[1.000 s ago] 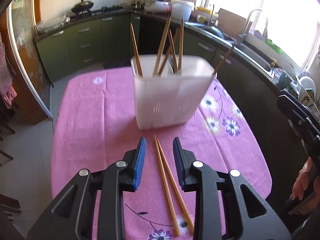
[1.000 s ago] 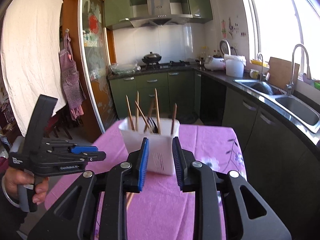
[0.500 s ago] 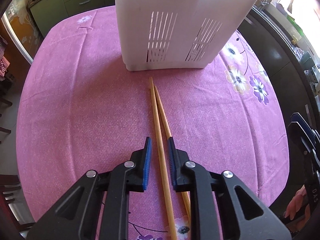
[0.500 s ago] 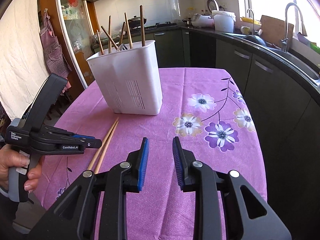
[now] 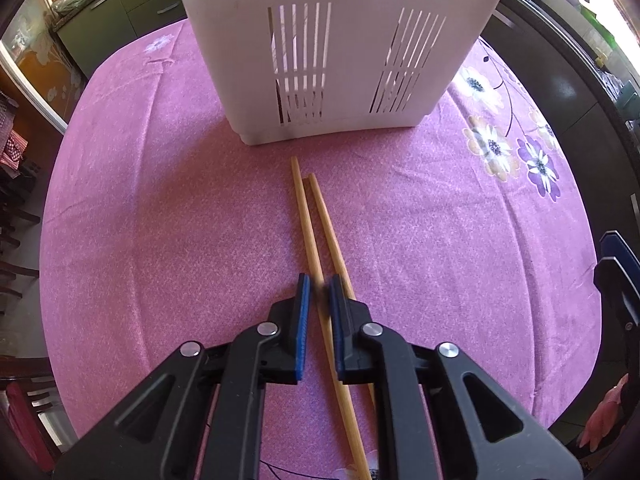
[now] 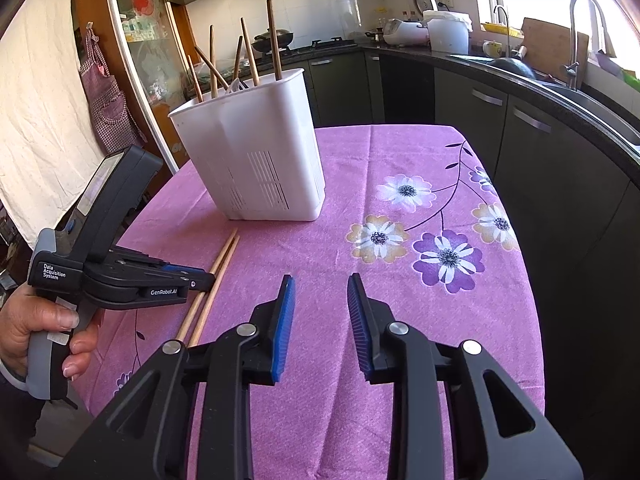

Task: Organize utensils
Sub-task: 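Grasp a wooden chopstick with the left tool while the right tool moves toward the last chopstick, then grasp the last wooden chopstick with the right tool while the left tool holds its chopstick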

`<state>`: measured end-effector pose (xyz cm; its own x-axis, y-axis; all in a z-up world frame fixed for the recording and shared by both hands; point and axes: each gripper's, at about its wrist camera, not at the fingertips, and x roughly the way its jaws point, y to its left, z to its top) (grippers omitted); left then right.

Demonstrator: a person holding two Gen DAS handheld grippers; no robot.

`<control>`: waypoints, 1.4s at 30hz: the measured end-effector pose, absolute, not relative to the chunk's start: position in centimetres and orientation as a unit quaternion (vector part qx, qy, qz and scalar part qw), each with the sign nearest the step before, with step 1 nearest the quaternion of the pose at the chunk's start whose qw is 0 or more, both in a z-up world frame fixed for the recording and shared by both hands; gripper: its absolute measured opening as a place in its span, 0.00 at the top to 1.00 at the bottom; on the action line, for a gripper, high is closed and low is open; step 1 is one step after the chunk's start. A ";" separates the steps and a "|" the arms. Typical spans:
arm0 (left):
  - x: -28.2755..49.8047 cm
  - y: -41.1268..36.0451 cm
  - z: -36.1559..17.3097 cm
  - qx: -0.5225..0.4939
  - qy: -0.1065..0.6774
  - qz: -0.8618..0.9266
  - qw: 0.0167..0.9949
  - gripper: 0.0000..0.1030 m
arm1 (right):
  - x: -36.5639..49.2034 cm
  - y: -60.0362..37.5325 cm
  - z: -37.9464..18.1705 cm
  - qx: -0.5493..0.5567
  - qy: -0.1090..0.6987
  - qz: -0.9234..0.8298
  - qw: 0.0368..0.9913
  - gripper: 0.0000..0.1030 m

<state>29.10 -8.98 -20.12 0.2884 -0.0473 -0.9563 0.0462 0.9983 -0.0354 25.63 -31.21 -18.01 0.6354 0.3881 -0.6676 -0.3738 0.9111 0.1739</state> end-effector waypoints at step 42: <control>14.4 -1.4 -7.3 -0.022 0.371 -0.039 0.927 0.94 | 31.7 -14.3 -23.3 -0.117 0.517 0.259 0.807 0.68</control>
<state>14.39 -1.40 -7.25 0.7210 -0.0881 -0.6873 0.0559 0.9960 -0.0690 31.75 -14.35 -23.28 0.3305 0.2980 -0.8955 -0.5394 0.8382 0.0799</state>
